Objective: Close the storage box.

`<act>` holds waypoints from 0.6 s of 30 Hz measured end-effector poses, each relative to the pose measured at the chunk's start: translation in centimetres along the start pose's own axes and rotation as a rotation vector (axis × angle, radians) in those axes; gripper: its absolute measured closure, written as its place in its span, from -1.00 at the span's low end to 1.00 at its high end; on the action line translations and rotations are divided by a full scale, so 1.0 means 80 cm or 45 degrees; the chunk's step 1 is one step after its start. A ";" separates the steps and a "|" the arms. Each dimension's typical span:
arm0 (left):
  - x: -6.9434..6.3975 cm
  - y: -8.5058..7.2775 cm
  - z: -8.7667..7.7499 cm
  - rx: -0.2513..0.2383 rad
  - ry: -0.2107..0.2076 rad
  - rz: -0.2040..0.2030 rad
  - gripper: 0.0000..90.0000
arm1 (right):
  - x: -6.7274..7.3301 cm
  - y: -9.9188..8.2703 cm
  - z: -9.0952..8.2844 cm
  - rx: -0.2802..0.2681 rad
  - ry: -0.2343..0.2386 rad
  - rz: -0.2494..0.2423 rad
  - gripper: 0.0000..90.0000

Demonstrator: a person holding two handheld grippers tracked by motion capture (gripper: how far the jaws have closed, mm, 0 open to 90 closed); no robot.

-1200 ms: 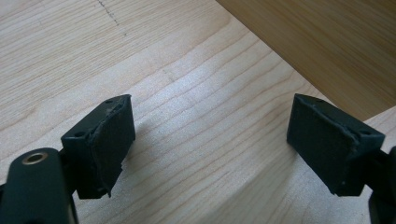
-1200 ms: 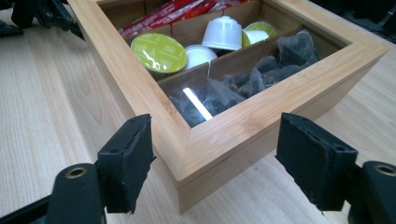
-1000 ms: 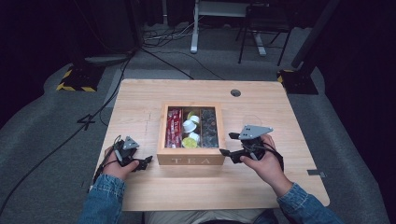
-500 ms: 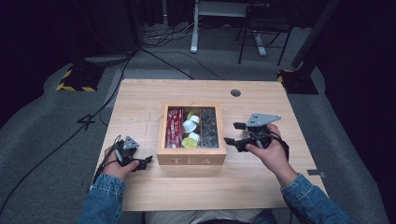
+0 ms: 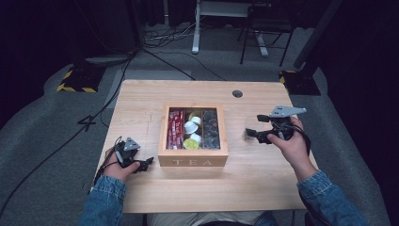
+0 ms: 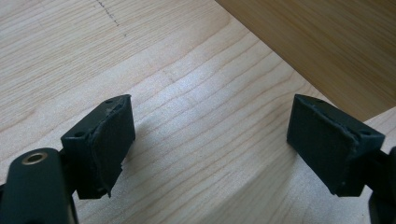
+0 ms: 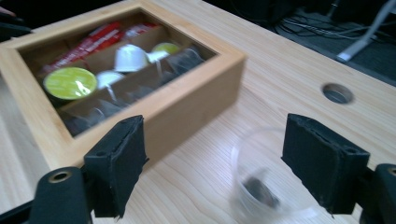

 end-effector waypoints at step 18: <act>0.001 -0.005 -0.005 0.002 0.003 0.004 -0.65 | -0.040 -0.064 -0.069 0.002 -0.148 0.114 -0.55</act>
Point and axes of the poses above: each handheld gripper's, and its own axes: z roughly forward along the jaws, y roughly out of its top, x roughly to its left, the point moved 3 cm from there along z, roughly forward along the jaws, and after that the axes turned 13 degrees about y, right-handed, at the moved point
